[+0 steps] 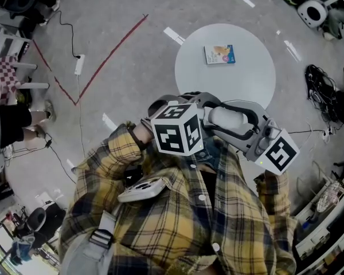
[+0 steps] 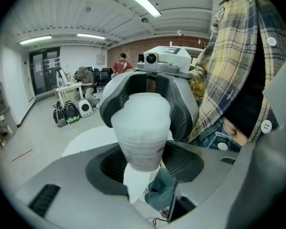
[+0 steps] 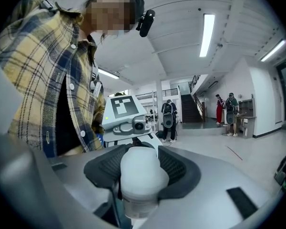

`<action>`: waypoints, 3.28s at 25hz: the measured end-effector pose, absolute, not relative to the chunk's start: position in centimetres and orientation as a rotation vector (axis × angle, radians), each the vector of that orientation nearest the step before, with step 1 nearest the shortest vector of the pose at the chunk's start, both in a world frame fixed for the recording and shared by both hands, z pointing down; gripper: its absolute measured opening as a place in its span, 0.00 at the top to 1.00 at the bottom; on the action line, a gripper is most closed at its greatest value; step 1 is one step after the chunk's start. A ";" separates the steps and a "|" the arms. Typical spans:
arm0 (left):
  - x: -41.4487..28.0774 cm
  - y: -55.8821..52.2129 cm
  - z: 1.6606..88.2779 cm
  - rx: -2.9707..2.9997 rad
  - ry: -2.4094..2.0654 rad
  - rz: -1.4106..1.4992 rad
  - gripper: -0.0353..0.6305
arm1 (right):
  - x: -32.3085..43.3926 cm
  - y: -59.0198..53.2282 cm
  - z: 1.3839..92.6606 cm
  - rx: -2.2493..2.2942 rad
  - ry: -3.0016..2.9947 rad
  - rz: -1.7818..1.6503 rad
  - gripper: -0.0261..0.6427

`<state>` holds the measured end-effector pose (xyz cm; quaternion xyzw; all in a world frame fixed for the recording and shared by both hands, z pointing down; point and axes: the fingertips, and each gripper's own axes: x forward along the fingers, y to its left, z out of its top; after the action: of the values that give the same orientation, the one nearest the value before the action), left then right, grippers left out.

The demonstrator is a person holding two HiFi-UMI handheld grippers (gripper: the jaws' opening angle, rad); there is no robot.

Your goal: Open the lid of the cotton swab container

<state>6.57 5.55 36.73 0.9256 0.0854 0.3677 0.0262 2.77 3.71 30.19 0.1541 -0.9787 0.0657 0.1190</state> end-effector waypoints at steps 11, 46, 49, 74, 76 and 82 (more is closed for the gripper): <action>6.4 5.9 37.4 2.867 0.261 1.167 0.60 | 2.6 3.8 30.5 0.423 -2.855 0.334 0.65; 7.0 8.8 37.5 2.875 0.313 1.152 0.60 | 6.7 -1.3 28.3 0.777 -2.988 0.723 0.67; 7.0 8.8 37.6 2.872 0.313 1.148 0.60 | 7.1 -1.3 28.1 0.807 -2.991 0.710 0.68; 6.3 4.8 36.8 2.898 0.219 1.121 0.60 | 8.6 -1.0 24.8 1.165 -2.842 0.389 0.72; 6.3 4.1 36.7 2.902 0.204 1.120 0.60 | 8.7 -1.0 24.9 1.208 -2.845 0.407 0.73; 6.3 2.0 36.5 2.907 0.174 1.103 0.60 | 10.5 -1.2 26.6 1.366 -2.760 0.394 0.79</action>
<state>6.30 1.96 36.49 0.9334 0.0558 0.3542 0.0136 10.48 -1.25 26.65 0.4398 -0.8889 0.1270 0.0187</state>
